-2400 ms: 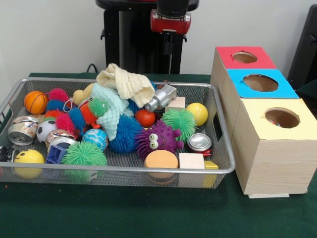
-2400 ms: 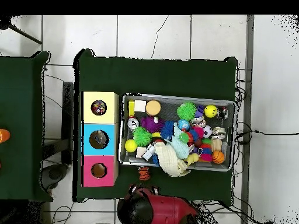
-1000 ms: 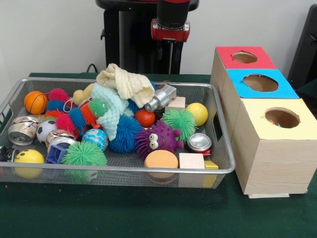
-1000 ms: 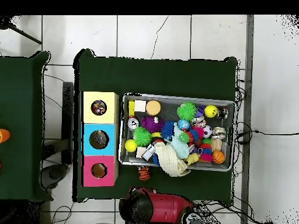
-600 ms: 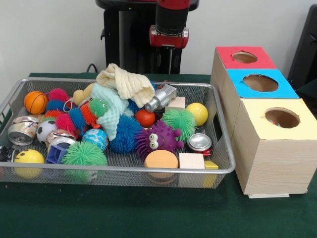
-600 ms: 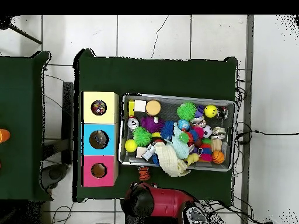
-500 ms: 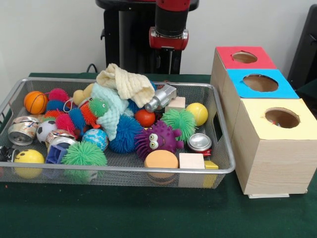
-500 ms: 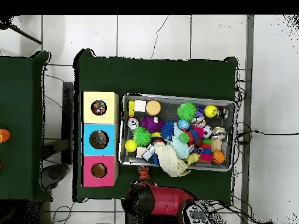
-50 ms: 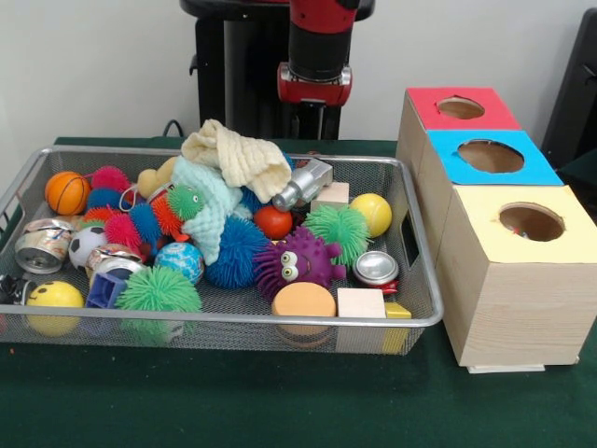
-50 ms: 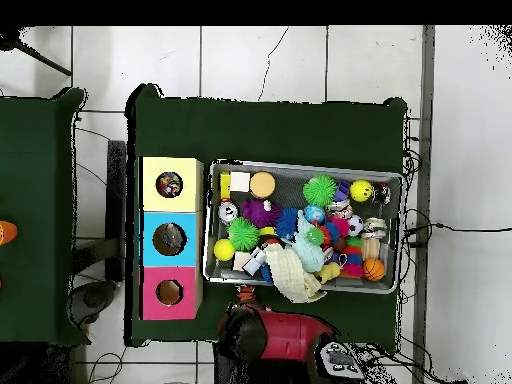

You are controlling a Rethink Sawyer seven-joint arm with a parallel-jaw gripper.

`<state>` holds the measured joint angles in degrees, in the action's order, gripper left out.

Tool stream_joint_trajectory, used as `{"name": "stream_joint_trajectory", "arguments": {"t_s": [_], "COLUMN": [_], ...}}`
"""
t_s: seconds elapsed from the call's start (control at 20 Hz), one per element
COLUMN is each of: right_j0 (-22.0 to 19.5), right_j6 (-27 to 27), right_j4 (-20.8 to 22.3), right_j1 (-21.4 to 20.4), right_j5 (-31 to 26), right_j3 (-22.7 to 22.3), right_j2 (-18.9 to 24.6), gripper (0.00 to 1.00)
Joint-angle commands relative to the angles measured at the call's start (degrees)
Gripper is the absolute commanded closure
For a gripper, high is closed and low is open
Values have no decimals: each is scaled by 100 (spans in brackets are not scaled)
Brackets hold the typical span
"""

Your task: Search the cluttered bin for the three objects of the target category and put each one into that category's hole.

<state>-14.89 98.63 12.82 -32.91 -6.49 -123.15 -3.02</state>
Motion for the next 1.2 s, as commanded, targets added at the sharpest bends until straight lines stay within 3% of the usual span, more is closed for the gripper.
{"name": "stream_joint_trajectory", "arguments": {"t_s": [0.05,0.55,1.2], "right_j0": [-137,-56,-48], "right_j6": [461,653,656], "right_j4": [70,104,15], "right_j1": [352,960,1539], "right_j5": [235,908,1301], "right_j3": [988,1314,1706], "right_j2": [521,444,595], "gripper": [0,0,0]}}
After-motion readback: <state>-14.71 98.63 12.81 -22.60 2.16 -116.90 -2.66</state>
